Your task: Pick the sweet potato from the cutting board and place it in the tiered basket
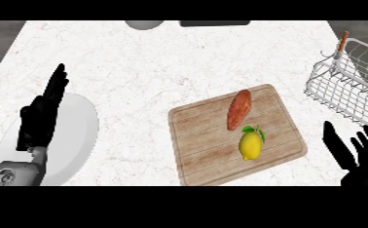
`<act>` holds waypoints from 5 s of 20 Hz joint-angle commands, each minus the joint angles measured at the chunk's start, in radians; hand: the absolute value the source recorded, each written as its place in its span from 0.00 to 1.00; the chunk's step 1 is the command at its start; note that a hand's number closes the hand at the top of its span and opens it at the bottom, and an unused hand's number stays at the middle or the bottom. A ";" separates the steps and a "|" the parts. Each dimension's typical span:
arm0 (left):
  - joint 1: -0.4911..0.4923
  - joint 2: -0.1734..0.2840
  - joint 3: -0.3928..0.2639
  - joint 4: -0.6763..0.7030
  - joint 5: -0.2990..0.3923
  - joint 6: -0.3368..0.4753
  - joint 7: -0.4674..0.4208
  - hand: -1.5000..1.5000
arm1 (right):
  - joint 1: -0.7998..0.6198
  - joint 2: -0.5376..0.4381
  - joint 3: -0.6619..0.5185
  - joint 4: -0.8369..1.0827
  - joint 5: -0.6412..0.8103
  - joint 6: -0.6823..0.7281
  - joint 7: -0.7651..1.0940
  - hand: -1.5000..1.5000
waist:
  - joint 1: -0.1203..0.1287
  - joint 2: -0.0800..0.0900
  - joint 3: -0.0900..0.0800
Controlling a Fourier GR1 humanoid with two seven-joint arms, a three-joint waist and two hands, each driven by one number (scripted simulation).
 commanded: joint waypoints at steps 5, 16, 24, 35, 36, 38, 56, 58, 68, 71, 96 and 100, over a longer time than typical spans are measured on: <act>-0.026 0.006 -0.025 -0.007 -0.037 -0.008 0.007 0.50 | 0.171 0.046 0.240 -0.140 0.308 -0.151 0.269 0.00 | 0.048 0.006 -0.005; -0.046 -0.021 -0.048 0.022 -0.055 -0.012 -0.010 0.50 | 0.120 -0.220 0.312 -0.276 0.459 0.243 0.877 0.00 | 0.079 0.013 -0.007; -0.069 -0.022 -0.049 0.019 -0.056 -0.028 0.010 0.50 | -0.191 -0.213 0.239 -0.223 0.506 0.464 1.274 0.00 | 0.093 0.008 -0.001; -0.056 -0.018 -0.006 0.068 -0.033 -0.046 -0.017 0.50 | -0.332 -0.041 0.225 -0.001 0.549 0.587 1.279 0.00 | 0.068 0.001 0.000; -0.044 -0.010 0.004 0.076 -0.033 -0.051 -0.038 0.50 | -0.339 -0.018 0.222 0.020 0.565 0.577 1.279 0.00 | 0.064 0.001 0.001; -0.081 -0.037 -0.014 0.085 -0.056 -0.023 -0.008 0.50 | -0.404 0.000 0.200 0.036 0.587 0.622 1.279 0.00 | 0.052 0.000 0.000; -0.050 -0.028 0.007 0.060 -0.057 -0.046 -0.004 0.50 | -0.560 0.166 0.088 0.251 0.840 0.781 1.279 0.00 | 0.044 -0.007 0.004; -0.033 -0.032 0.006 0.044 -0.062 -0.038 -0.006 0.50 | -0.571 0.167 0.053 0.266 0.845 0.800 1.279 0.00 | 0.045 -0.009 0.004; -0.053 -0.008 0.035 0.051 -0.054 -0.071 0.006 0.50 | -0.605 0.167 0.066 0.350 0.806 0.739 1.278 0.00 | 0.046 -0.007 0.005; -0.032 -0.048 0.013 0.056 -0.077 -0.045 -0.035 0.50 | -0.603 0.167 0.078 0.356 0.800 0.729 1.278 0.00 | 0.043 -0.007 0.004; -0.051 -0.041 0.056 0.052 -0.084 -0.106 -0.010 0.50 | -0.641 0.166 0.218 0.485 0.622 0.617 1.212 1.00 | 0.054 -0.003 0.007; -0.013 -0.088 0.043 0.077 -0.101 -0.077 -0.052 0.50 | -0.702 0.166 0.148 0.404 0.662 0.651 1.252 1.00 | 0.040 -0.006 0.006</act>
